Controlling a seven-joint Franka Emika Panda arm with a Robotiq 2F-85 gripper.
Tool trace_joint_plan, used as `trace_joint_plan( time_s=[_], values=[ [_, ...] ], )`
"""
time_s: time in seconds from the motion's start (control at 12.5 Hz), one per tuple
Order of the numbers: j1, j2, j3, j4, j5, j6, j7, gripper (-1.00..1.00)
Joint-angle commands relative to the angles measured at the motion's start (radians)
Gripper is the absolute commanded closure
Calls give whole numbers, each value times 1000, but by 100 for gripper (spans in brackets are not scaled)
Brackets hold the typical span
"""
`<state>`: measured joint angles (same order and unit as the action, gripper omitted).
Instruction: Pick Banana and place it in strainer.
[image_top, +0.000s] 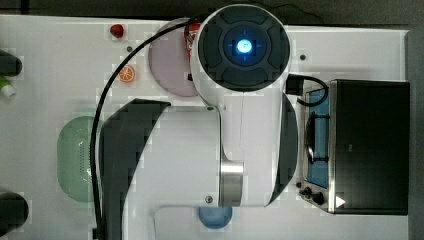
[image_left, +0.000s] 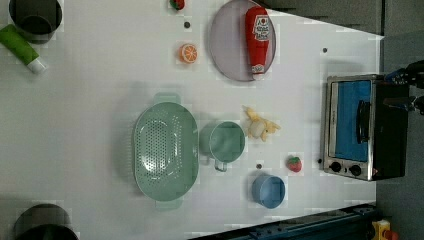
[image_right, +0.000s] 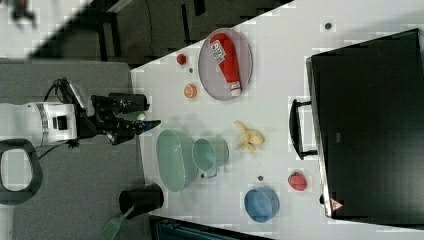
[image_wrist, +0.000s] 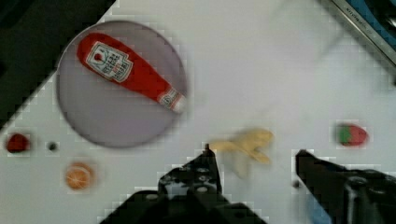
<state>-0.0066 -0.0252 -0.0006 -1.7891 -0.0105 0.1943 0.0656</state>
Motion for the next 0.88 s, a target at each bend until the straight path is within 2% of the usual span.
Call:
trace_joint_plan(
  time_s=[0.08, 0.24, 0.56, 0.88],
  values=[
    [8, -383, -58, -158, 4, -220, 14, -59],
    [8, -383, -57, -158, 4, -219, 14, -99],
    [9, -347, -40, -191, 4, -194, 14, -100],
    [9, -224, -11, -303, 4, -8, 14, -100]
  ],
)
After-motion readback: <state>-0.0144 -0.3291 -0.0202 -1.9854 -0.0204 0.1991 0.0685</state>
